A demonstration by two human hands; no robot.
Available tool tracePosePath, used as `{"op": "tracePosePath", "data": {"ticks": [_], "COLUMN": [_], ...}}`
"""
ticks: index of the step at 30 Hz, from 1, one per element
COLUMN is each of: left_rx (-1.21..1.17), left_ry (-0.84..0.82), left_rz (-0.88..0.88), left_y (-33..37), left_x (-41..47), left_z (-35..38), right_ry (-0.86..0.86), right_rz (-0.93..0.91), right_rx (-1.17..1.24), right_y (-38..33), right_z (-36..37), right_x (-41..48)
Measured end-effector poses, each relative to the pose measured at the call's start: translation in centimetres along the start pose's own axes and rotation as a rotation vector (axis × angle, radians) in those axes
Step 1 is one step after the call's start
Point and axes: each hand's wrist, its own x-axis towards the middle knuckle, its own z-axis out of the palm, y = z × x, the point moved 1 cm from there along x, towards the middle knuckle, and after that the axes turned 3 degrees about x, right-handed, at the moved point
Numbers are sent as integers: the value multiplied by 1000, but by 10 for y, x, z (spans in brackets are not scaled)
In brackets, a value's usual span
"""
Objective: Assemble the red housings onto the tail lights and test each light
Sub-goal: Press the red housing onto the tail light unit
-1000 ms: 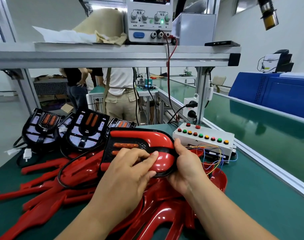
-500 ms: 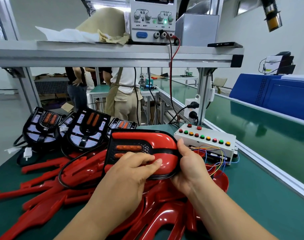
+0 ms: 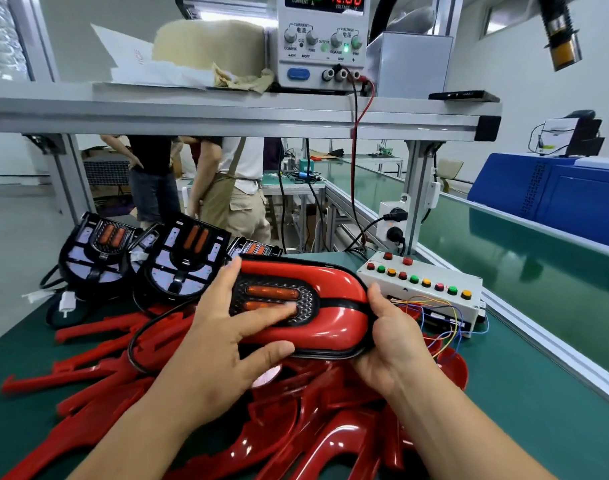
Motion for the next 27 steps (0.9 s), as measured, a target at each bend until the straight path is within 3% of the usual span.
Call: {"op": "tracePosePath", "data": {"ticks": [3,6,12,14,17,19,27], "left_rx": [17,-7,-145,-316,-791,-918,-1017], "left_ry": [101,140,176,108,-90,-90,-35], "left_rz": [125,138,-113,-216,-286,-300,-246], "left_y": [2,4,15,12,4,0,-14], "left_x": [2,1,-1,1,4,5,8], "left_z": [1,5,6,0,-1,-1,-6], "right_ry": [0,5,-32,-47,-88,-121,-587], "right_rz": [-4,-14,-34,-34,-28,-19,61], "right_rx": [-10,-18,-21,-23,-12,-14,-287], "right_y": [-1,0,0,0,1,1,-10], "right_z": [1,2,-2,-3,-5,-5,-15], "right_x": [0,0,3,4,6,6,-2]}}
